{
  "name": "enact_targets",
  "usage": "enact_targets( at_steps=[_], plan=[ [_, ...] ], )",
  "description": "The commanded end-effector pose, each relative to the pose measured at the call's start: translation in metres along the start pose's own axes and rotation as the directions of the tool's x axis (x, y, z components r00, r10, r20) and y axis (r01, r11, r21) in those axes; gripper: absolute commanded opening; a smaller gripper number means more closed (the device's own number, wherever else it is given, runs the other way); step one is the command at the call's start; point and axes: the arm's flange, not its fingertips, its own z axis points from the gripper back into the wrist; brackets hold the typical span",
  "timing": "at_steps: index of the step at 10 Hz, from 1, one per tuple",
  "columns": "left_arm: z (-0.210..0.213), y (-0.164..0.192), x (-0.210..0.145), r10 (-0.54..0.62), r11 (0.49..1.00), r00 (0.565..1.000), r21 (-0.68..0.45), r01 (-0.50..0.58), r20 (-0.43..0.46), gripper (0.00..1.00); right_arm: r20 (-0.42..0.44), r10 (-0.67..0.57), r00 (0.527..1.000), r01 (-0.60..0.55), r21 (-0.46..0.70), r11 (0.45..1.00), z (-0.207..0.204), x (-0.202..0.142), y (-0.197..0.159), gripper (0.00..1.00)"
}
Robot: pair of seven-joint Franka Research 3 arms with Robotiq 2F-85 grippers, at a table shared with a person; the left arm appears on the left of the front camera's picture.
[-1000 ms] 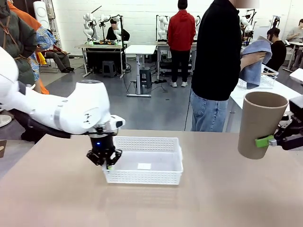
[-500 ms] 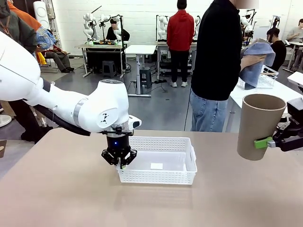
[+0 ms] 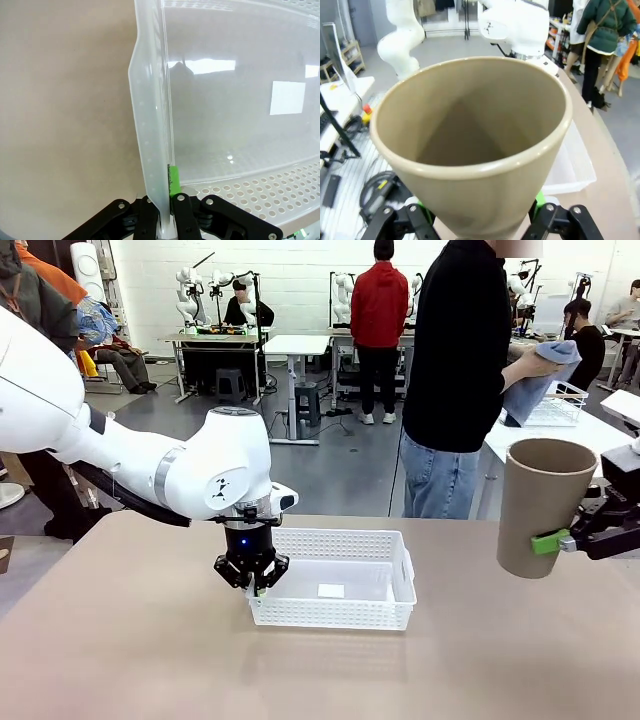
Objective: Clean and organize the cups into the basket.
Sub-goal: Pick up the Organizing basket and move it to the center of the table, then pick up the Reusable plastic cup from the right side of the table and place it inside the Organizing basket.
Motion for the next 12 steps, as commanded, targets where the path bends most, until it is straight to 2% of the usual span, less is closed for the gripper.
enact_targets(
  at_steps=[1,2,4,6,8,12],
  plan=[
    [-0.002,0.004,-0.003,-0.005,1.000,1.000,-0.005,0.005,0.003,0.00,-0.209,0.014,0.978,-0.026,-0.054,0.998,-0.038,0.064,-0.009,0.83],
    [-0.002,0.004,-0.003,-0.005,1.000,1.000,-0.005,0.005,0.003,0.00,-0.290,-0.012,0.957,-0.010,-0.072,0.997,-0.056,0.088,-0.020,0.83],
    [-0.002,0.004,-0.003,-0.005,1.000,1.000,-0.005,0.005,0.003,0.00,-0.517,-0.063,0.853,0.025,-0.080,0.996,-0.105,0.107,-0.040,0.83],
    [-0.002,0.004,-0.003,-0.005,1.000,1.000,-0.005,0.005,0.003,0.00,-0.731,-0.100,0.675,0.082,-0.060,0.995,-0.158,0.106,-0.053,0.83],
    [-0.002,0.004,-0.003,-0.005,1.000,1.000,-0.005,0.005,0.003,0.00,-0.809,-0.106,0.578,0.119,-0.044,0.992,-0.196,0.104,-0.061,0.83],
    [-0.002,0.004,-0.003,-0.005,1.000,1.000,-0.005,0.005,0.003,0.00,-0.885,-0.111,0.452,0.136,-0.054,0.989,-0.259,0.101,-0.074,0.83]
  ],
)
